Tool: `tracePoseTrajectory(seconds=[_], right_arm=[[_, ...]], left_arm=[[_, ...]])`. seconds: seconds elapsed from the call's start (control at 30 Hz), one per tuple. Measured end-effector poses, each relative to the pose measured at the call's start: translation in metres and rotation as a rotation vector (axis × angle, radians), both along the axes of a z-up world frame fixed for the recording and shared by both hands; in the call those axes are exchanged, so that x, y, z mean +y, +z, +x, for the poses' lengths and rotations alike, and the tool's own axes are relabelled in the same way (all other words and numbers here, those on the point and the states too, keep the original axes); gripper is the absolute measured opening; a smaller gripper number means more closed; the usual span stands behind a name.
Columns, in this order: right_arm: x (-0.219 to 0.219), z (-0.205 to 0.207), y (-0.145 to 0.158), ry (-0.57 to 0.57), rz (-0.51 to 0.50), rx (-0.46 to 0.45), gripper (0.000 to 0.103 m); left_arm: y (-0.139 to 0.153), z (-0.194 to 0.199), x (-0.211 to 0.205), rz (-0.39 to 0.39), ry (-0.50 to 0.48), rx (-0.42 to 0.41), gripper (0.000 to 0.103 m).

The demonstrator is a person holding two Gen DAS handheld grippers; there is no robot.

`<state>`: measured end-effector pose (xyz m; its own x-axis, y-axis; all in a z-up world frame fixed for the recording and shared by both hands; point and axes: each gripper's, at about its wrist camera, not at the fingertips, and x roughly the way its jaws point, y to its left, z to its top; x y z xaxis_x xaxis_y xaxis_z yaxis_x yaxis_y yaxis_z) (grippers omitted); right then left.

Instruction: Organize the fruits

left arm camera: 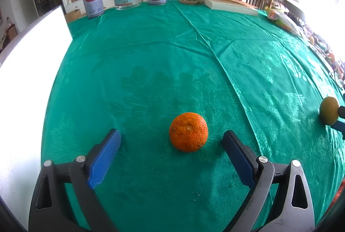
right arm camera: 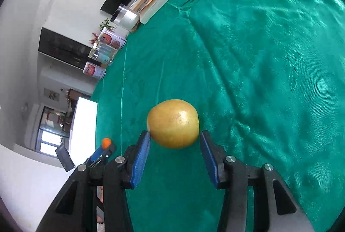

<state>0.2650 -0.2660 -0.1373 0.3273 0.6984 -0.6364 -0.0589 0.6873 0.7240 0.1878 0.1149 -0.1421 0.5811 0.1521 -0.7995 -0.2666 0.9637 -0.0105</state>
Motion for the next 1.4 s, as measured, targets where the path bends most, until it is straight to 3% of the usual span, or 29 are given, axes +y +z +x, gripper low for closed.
tracePoseTrajectory(seconds=[0.13, 0.3, 0.37, 0.47, 0.5, 0.6, 0.7, 0.77, 0.8, 0.9, 0.97, 1.0, 1.07, 1.1, 1.23, 1.4], right_arm=[[-0.023, 0.005, -0.001, -0.091, 0.054, 0.01, 0.048], [-0.018, 0.012, 0.012, -0.065, -0.012, -0.008, 0.048], [-0.017, 0.011, 0.014, -0.05, -0.035, -0.013, 0.048], [-0.021, 0.005, 0.018, -0.045, -0.042, -0.035, 0.048], [-0.023, 0.004, 0.02, -0.042, -0.055, -0.039, 0.048], [-0.025, 0.0, 0.024, -0.021, -0.123, -0.064, 0.053], [-0.017, 0.001, 0.03, 0.027, -0.194, -0.093, 0.056], [-0.001, 0.001, 0.04, 0.091, -0.268, -0.142, 0.059], [0.009, -0.001, 0.046, 0.13, -0.324, -0.176, 0.064], [0.043, -0.001, 0.055, 0.242, -0.484, -0.254, 0.082], [0.065, 0.004, 0.049, 0.309, -0.574, -0.259, 0.085], [0.073, 0.008, 0.046, 0.321, -0.619, -0.26, 0.085], [0.086, 0.015, 0.035, 0.354, -0.69, -0.231, 0.075], [0.089, 0.017, 0.029, 0.358, -0.753, -0.2, 0.05], [0.088, 0.011, 0.033, 0.362, -0.748, -0.164, 0.047], [0.119, -0.02, 0.089, 0.407, -0.497, -0.245, 0.047]], left_arm=[[0.0, 0.0, 0.0, 0.0, 0.0, 0.0, 0.096], [0.0, -0.001, 0.001, -0.01, -0.001, -0.005, 0.096], [0.004, -0.005, 0.008, -0.084, -0.034, -0.021, 0.096], [0.014, -0.03, 0.027, -0.314, -0.057, -0.07, 0.096], [0.017, -0.039, 0.03, -0.342, -0.057, -0.084, 0.096], [0.022, -0.049, 0.023, -0.273, -0.094, -0.084, 0.096], [0.025, -0.034, 0.008, -0.148, -0.126, -0.062, 0.094], [0.024, -0.02, 0.001, -0.117, -0.127, -0.052, 0.094], [0.022, -0.013, -0.001, -0.106, -0.126, -0.043, 0.09], [0.011, 0.006, -0.012, -0.044, -0.14, 0.026, 0.041], [0.01, 0.007, -0.015, -0.006, -0.133, 0.018, 0.029], [0.01, 0.007, -0.014, -0.013, -0.125, 0.019, 0.029], [0.013, 0.001, -0.007, -0.063, -0.097, 0.026, 0.028], [0.015, -0.004, -0.003, -0.101, -0.085, 0.028, 0.028], [0.041, -0.041, 0.004, -0.258, -0.096, 0.009, 0.027], [0.11, -0.113, 0.028, -0.451, -0.129, -0.094, 0.027]])
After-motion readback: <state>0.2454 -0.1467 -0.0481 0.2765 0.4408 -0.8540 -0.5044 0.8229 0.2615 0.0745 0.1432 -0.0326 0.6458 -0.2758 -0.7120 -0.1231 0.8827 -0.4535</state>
